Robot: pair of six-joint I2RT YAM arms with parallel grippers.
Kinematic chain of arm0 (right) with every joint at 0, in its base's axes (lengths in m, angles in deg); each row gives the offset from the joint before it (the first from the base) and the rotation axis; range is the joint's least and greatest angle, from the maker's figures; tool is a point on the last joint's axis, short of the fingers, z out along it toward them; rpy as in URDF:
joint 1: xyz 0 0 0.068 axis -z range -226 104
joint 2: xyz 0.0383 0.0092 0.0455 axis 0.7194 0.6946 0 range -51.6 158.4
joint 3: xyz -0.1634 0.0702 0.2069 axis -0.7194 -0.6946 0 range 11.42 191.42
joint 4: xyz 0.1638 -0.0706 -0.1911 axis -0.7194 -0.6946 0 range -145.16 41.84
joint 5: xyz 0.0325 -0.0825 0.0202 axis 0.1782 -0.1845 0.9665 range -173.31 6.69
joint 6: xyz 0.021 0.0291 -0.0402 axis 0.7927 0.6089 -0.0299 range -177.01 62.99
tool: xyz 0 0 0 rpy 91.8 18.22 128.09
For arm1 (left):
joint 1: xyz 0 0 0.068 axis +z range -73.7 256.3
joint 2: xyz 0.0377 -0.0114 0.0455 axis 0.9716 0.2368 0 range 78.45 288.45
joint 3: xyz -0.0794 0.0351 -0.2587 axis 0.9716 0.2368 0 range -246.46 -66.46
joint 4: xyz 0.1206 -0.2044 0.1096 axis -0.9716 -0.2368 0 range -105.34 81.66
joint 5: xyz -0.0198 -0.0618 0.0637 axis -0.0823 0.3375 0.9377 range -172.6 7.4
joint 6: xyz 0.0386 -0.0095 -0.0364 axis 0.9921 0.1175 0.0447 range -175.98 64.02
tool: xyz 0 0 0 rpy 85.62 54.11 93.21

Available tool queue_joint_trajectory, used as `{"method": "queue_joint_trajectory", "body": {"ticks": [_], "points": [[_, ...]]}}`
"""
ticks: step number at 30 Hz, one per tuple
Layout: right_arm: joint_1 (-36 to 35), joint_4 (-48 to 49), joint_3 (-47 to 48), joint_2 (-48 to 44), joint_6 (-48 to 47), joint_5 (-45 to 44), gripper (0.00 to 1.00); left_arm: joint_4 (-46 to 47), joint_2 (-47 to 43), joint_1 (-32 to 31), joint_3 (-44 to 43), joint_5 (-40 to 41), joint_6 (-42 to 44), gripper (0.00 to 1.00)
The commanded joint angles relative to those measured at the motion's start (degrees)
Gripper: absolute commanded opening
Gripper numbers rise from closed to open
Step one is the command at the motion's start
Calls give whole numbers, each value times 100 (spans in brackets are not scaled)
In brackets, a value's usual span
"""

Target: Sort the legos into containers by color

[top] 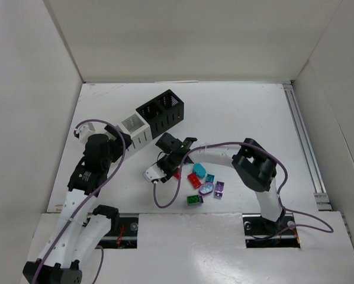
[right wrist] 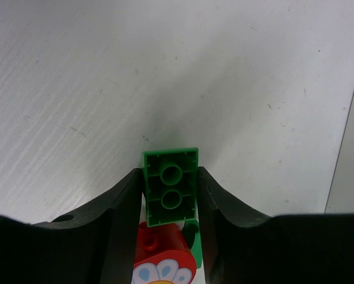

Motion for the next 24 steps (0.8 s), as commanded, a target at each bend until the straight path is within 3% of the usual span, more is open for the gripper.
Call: {"method": "queue_joint_trajectory", "body": {"ticks": [1,5,8,13,24], "points": [[26,-408,-30,119,54,355,23,-80,-165,-19,-269,170,-83,100],[26,-119,216,-337,53,698,21,-133,-340,-19,-269,223,-189,100],[26,873,269,-698,473,760,20,-71,-656,-19,-217,284,-250,100],[26,1543,1094,-840,1318,821,16,-71,-1236,-19,-155,468,-356,100],[26,1667,3590,697,2355,320,17,-316,-1518,-19,-207,644,-356,100]]}}
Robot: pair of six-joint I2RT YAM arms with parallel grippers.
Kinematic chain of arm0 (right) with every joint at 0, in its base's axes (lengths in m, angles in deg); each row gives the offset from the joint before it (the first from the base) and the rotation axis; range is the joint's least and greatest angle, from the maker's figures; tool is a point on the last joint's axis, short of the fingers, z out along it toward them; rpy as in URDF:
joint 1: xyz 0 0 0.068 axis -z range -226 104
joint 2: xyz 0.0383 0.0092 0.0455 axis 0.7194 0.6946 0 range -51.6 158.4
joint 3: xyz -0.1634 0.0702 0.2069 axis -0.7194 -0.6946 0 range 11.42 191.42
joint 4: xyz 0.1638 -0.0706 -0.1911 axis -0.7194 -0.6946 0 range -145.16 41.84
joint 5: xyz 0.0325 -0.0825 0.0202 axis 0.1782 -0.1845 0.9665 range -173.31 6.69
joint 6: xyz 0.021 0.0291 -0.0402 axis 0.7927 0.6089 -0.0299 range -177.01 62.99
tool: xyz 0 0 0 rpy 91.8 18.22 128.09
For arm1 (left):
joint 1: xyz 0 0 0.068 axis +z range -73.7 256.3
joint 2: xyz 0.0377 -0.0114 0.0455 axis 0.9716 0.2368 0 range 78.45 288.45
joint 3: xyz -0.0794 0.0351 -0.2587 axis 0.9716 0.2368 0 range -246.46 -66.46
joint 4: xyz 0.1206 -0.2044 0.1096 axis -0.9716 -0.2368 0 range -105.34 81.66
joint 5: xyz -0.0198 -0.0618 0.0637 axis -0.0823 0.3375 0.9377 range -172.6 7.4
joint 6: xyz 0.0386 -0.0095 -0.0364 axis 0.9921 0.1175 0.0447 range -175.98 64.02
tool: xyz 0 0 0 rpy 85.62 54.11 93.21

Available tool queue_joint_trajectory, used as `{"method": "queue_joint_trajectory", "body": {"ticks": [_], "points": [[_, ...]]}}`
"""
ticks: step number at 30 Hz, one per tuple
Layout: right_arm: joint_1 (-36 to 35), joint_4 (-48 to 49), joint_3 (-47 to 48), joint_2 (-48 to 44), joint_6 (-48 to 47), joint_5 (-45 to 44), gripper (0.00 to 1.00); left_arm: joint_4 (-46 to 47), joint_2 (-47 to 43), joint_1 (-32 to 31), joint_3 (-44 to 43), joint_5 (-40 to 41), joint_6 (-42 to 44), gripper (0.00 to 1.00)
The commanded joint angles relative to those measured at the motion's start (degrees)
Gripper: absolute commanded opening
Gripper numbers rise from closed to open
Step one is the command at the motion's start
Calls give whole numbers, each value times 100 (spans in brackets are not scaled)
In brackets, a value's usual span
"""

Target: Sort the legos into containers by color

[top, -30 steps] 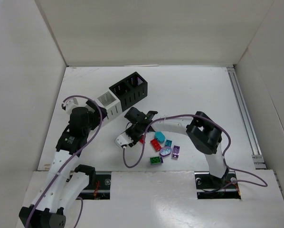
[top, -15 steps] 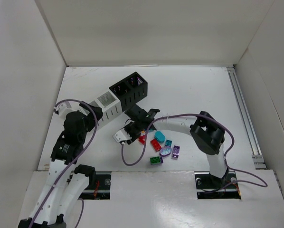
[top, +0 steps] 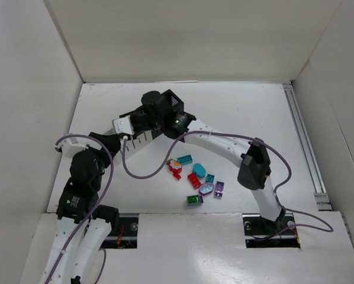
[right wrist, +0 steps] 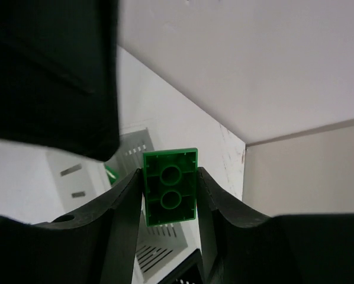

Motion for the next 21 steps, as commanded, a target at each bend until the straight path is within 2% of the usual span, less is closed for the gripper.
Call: {"method": "queue_joint_trajectory", "body": {"ticks": [1,10,17,21], "points": [[4,124,535,597,555,-47,17,-109,-30,-21,-177,148,-26,100],[4,387,1432,1433,1143,-152,23,-163,-355,-21,-230,210,-26,100],[4,440,1600,1679,1285,-327,29,-102,-171,-21,-177,17,36,100],[4,493,1653,1732,1285,-390,45,-49,-48,-21,-177,-88,97,100]]}}
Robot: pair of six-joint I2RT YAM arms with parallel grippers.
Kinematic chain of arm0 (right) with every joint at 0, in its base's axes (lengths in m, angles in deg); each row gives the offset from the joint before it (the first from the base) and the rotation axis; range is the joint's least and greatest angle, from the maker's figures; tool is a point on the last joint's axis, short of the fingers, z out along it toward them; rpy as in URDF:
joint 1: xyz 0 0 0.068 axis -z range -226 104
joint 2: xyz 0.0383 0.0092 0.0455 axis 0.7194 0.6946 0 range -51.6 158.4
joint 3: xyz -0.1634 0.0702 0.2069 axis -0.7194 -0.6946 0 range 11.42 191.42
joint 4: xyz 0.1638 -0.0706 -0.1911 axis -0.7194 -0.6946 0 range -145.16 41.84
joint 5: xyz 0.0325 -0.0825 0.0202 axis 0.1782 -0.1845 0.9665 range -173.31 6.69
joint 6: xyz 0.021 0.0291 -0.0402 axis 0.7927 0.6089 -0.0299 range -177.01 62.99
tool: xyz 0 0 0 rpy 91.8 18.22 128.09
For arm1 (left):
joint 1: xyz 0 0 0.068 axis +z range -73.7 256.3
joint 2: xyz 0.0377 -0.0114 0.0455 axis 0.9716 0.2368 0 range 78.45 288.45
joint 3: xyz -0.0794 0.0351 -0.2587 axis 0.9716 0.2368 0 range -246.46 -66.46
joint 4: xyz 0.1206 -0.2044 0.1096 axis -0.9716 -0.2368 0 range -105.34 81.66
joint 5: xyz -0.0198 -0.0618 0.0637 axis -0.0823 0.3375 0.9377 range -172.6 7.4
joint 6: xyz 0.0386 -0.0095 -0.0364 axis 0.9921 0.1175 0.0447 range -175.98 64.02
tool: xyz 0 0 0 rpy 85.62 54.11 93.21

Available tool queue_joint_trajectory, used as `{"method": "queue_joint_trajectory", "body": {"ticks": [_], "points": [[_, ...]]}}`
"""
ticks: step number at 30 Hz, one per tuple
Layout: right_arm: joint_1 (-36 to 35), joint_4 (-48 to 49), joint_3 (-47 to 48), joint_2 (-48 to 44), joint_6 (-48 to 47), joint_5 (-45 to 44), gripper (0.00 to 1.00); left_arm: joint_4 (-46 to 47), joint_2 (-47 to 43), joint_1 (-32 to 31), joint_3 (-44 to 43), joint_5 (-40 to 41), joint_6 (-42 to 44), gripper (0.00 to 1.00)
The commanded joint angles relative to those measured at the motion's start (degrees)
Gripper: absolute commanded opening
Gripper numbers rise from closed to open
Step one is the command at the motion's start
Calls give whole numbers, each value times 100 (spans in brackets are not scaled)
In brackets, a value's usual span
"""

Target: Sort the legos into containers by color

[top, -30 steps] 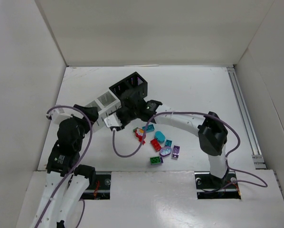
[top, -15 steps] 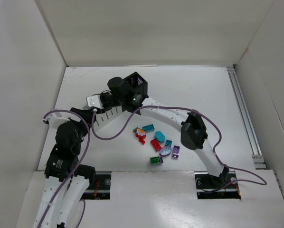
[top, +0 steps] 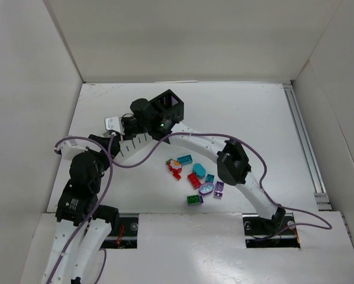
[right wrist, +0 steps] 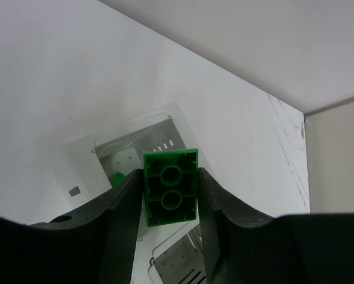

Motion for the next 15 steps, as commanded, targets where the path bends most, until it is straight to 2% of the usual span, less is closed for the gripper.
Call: {"method": "queue_joint_trajectory", "body": {"ticks": [1,2,9,11,15], "points": [[-7,335,328,8,113,-81,49,251,110,-21,-168,-161,167,100],[-7,335,276,8,113,-81,56,251,162,-21,-168,-222,167,100],[-7,335,91,-308,113,112,74,251,215,-21,-221,-530,282,100],[-7,335,91,-440,113,112,74,251,215,-21,-221,-670,395,100],[107,388,-610,-1081,43,-712,76,251,347,-21,-273,-1039,597,100]]}}
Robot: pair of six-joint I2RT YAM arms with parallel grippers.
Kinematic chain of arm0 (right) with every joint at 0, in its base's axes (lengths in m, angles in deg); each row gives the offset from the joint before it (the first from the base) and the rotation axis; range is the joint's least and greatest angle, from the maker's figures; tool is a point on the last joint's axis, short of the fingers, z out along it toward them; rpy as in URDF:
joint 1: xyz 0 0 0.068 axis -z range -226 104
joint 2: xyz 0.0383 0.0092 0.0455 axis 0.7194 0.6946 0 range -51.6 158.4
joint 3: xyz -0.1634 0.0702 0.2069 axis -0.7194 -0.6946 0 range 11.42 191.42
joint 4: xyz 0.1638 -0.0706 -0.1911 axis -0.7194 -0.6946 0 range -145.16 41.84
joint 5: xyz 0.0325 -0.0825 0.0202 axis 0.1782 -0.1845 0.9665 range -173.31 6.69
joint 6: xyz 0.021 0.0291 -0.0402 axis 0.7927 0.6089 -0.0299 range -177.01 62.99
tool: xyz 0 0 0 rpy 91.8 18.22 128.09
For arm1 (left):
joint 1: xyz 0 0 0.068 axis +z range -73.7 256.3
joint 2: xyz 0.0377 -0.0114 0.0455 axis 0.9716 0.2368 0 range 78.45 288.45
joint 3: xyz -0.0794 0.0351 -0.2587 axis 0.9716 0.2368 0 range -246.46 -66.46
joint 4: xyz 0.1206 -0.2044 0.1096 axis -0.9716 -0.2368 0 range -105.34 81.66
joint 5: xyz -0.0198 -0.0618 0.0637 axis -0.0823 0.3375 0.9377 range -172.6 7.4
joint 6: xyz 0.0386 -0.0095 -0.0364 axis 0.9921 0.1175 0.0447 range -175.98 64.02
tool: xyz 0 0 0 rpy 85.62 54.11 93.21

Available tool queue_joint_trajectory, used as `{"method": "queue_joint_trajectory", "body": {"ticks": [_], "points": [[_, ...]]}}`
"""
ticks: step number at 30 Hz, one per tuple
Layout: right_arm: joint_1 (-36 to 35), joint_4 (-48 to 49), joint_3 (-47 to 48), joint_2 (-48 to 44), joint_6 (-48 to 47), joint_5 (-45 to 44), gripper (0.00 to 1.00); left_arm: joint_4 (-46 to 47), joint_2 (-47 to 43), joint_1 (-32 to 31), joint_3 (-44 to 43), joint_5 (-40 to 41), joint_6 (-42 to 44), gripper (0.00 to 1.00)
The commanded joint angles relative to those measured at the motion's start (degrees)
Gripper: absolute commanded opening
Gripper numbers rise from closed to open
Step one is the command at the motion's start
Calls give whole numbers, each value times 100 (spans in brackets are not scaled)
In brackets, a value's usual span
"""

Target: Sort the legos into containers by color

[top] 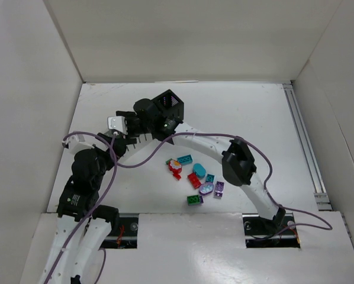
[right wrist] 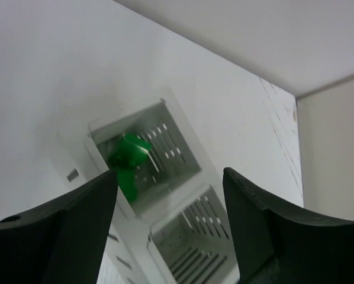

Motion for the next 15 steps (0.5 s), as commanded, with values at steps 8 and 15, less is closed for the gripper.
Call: {"method": "queue_joint_trajectory", "body": {"ticks": [8,15], "points": [[1220,809,-2887,-2881,930,-2046,95,828,796,-21,-164,-1624,843,100],[2451,1197,-5366,-4964,1241,-2521,100,1531,1631,-389,441,-2250,967,100]]}}
